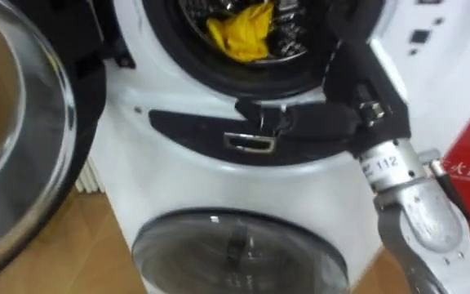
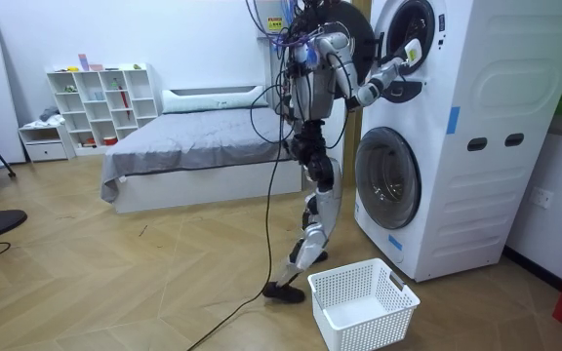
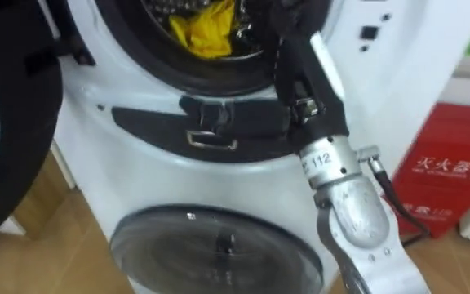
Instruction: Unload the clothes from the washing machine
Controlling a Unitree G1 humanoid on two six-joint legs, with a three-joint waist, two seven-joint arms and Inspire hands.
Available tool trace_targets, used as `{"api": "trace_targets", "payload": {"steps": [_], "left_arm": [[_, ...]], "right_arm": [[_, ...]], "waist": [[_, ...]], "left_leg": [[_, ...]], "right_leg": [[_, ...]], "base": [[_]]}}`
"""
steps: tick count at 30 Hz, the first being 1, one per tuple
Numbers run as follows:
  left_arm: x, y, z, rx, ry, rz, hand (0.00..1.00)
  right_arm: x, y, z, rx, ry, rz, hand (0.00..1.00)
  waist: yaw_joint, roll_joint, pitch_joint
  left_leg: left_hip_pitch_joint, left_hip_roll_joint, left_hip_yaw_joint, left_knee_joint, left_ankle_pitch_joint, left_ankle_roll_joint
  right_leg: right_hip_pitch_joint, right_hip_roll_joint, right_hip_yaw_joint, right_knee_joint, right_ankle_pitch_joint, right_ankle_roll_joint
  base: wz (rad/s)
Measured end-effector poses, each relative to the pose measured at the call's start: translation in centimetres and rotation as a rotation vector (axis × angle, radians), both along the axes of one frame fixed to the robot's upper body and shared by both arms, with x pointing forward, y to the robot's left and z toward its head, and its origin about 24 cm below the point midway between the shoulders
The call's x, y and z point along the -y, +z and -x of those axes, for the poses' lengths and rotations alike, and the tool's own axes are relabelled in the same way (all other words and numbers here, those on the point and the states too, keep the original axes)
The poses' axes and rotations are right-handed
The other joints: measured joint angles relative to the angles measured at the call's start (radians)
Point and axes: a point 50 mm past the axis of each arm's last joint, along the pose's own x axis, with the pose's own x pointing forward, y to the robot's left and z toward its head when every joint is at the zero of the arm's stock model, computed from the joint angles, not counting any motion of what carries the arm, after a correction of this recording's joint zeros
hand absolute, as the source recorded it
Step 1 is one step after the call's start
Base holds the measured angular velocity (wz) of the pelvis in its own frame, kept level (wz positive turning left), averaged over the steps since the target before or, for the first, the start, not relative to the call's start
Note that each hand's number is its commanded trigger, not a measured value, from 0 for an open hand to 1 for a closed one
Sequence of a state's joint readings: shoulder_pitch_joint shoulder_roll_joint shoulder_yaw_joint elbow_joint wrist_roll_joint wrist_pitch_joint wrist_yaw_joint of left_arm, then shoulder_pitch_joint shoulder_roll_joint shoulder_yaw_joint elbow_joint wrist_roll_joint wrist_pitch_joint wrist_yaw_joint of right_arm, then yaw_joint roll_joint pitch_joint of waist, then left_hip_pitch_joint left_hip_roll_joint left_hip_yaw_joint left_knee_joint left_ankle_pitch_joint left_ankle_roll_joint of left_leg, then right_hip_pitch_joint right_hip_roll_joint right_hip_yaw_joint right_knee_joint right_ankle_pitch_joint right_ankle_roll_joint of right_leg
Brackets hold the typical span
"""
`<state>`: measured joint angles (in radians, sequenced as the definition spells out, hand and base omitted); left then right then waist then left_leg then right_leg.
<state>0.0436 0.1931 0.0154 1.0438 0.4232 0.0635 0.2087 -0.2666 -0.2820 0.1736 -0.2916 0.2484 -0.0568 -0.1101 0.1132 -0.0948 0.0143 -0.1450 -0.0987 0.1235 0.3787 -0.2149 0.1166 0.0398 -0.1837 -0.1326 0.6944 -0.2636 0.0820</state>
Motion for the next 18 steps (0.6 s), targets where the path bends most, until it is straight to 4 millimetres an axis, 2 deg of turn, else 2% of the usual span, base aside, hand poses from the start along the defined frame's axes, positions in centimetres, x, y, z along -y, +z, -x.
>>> {"api": "trace_targets", "payload": {"steps": [1,2,3,4,5,6,7,8,9,10,12,16,18], "left_arm": [[0.0,0.1,-0.4,0.014,-0.002,-0.009,0.00],[0.0,0.2,-0.6,0.020,-0.004,-0.011,0.00],[0.0,0.3,-1.0,0.034,-0.012,-0.014,0.00],[0.0,0.4,-1.0,0.038,-0.016,-0.015,0.00],[0.0,0.4,-1.1,0.044,-0.019,-0.013,0.00],[0.0,0.3,-1.0,0.046,-0.022,-0.011,0.00],[0.0,0.2,-0.4,0.036,-0.021,-0.009,0.00],[0.0,0.1,0.0,0.025,-0.018,-0.010,0.00],[-0.1,-0.1,0.9,0.004,-0.011,-0.012,0.00],[-0.4,-0.3,2.2,-0.028,0.003,-0.018,0.00],[-0.7,-0.7,3.9,-0.079,0.025,-0.030,0.00],[-1.1,-1.2,7.7,-0.203,0.074,-0.034,0.00],[-1.1,-1.3,8.4,-0.223,0.078,-0.027,0.00]], "right_arm": [[0.2,-0.7,0.6,0.003,-0.004,0.003,0.00],[0.2,-0.8,0.7,0.007,0.002,0.017,0.00],[0.2,-0.8,0.8,0.000,0.013,0.033,0.00],[0.2,-1.1,0.9,-0.014,0.019,0.039,0.00],[0.2,-1.2,0.8,-0.023,0.022,0.043,0.00],[0.2,-1.3,0.8,-0.037,0.026,0.049,0.00],[0.1,-1.5,0.7,-0.054,0.035,0.053,0.00],[0.2,-1.6,0.7,-0.066,0.039,0.052,0.00],[0.2,-1.8,0.7,-0.091,0.049,0.049,0.00],[0.1,-1.9,0.7,-0.101,0.067,0.046,0.00],[0.3,-1.9,0.7,-0.105,0.082,0.043,0.00],[0.4,-2.0,0.6,-0.117,0.090,0.044,0.00],[0.5,-2.1,0.5,-0.125,0.094,0.037,0.00]], "waist": [[-0.010,0.010,0.0034],[-0.013,0.015,0.0032],[-0.024,0.025,0.0040],[-0.034,0.028,0.0059],[-0.040,0.029,0.0061],[-0.043,0.029,0.0060],[-0.043,0.029,0.0060],[-0.044,0.029,0.0042],[-0.039,0.037,-0.0062],[-0.030,0.042,-0.0138],[-0.021,0.054,-0.0083],[-0.016,0.053,-0.0084],[-0.004,0.048,-0.0092]], "left_leg": [[0.026,0.002,-0.009,-0.028,-0.001,0.002],[0.035,0.007,-0.010,-0.039,-0.001,0.002],[0.052,0.020,-0.018,-0.055,-0.001,0.003],[0.069,0.026,-0.019,-0.075,0.001,0.004],[0.077,0.029,-0.019,-0.078,0.001,0.004],[0.090,0.033,-0.018,-0.085,0.001,0.004],[0.106,0.033,-0.013,-0.092,0.001,0.003],[0.117,0.032,-0.014,-0.096,0.001,0.002],[0.134,0.034,-0.019,-0.113,0.003,-0.002],[0.145,0.041,-0.020,-0.128,0.008,-0.009],[0.156,0.052,-0.021,-0.143,0.014,-0.015],[0.157,0.066,-0.027,-0.145,0.019,-0.026],[0.155,0.070,-0.028,-0.146,0.021,-0.032]], "right_leg": [[-0.014,0.009,0.008,0.012,-0.014,-0.005],[-0.028,0.015,0.014,0.009,-0.038,-0.013],[-0.060,0.043,0.022,-0.019,-0.074,-0.025],[-0.095,0.064,0.024,-0.065,-0.082,-0.029],[-0.107,0.071,0.021,-0.101,-0.082,-0.029],[-0.123,0.087,0.030,-0.199,-0.073,-0.034],[-0.133,0.102,0.049,-0.295,-0.016,-0.045],[-0.134,0.107,0.051,-0.317,0.041,-0.050],[-0.124,0.117,0.049,-0.336,0.071,-0.064],[-0.105,0.130,0.048,-0.373,0.093,-0.069],[-0.077,0.145,0.046,-0.419,0.121,-0.075],[-0.051,0.163,0.047,-0.467,0.144,-0.086],[-0.047,0.168,0.049,-0.485,0.148,-0.089]], "base": [[-0.22],[-0.21],[-0.14],[-0.04],[0.00],[0.00],[0.05],[0.05],[-0.07],[-0.11],[-0.07],[0.03],[0.00]]}}
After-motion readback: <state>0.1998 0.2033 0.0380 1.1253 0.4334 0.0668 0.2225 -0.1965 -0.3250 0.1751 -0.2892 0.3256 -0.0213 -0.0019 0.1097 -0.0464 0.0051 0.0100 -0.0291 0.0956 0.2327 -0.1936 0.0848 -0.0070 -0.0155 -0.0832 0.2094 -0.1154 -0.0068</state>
